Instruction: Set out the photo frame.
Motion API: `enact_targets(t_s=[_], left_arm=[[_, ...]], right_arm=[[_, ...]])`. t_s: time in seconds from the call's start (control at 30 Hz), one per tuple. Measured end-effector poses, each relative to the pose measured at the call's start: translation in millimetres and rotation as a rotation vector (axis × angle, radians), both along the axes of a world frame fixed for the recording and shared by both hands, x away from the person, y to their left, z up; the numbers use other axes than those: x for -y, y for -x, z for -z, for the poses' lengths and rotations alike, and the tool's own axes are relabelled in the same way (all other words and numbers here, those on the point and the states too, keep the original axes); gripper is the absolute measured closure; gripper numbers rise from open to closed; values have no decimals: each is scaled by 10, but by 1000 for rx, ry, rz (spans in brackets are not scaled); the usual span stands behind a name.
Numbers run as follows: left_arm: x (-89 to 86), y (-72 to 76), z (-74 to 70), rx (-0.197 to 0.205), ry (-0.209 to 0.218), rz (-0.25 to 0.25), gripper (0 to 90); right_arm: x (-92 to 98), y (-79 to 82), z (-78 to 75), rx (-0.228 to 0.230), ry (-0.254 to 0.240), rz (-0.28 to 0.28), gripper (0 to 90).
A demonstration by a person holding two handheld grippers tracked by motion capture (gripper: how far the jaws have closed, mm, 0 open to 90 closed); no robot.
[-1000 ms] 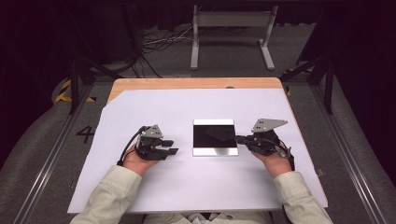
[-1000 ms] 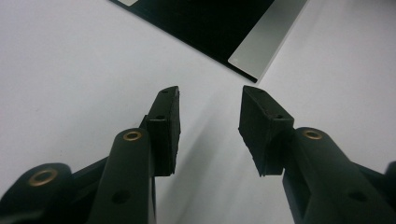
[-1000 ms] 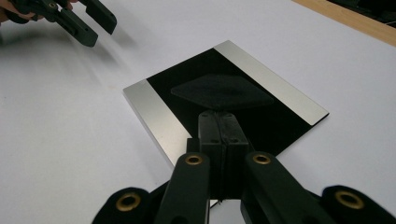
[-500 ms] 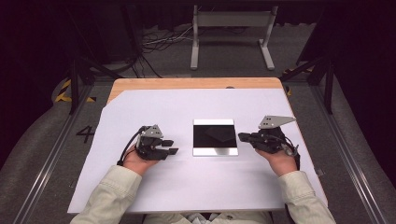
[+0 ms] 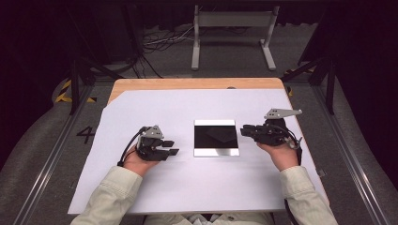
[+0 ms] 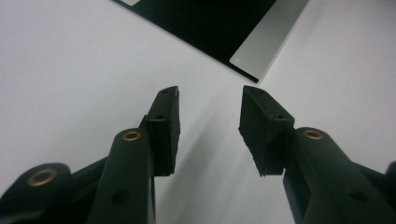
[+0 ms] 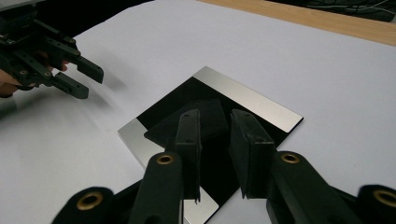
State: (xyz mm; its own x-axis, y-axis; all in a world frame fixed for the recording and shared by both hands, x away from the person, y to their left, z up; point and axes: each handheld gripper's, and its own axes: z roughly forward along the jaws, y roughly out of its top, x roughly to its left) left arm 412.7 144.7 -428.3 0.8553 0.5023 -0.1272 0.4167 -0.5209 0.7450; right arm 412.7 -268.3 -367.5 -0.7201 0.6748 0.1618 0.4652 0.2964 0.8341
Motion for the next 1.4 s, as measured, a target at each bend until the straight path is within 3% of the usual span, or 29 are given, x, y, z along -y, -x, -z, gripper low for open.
enact_targets(t_s=[0.2, 0.33, 0.67, 1.07, 1.4], left_arm=[[-13, 1, -5, -4, 4, -8, 582], [-4, 5, -1, -4, 4, -7, 582], [-4, 2, 5, -2, 2, -5, 581], [-5, 4, 9, -6, 1, -7, 581], [-13, -2, 14, -5, 1, -8, 580]], right_arm=[[-23, -86, -50, -44, 19, 7, 683], [-18, -151, -102, -85, -6, 16, 656], [-61, -278, -120, -135, 4, 35, 595], [-55, -355, -26, -222, -97, 78, 519], [-97, -377, 89, -268, -123, 75, 481]])
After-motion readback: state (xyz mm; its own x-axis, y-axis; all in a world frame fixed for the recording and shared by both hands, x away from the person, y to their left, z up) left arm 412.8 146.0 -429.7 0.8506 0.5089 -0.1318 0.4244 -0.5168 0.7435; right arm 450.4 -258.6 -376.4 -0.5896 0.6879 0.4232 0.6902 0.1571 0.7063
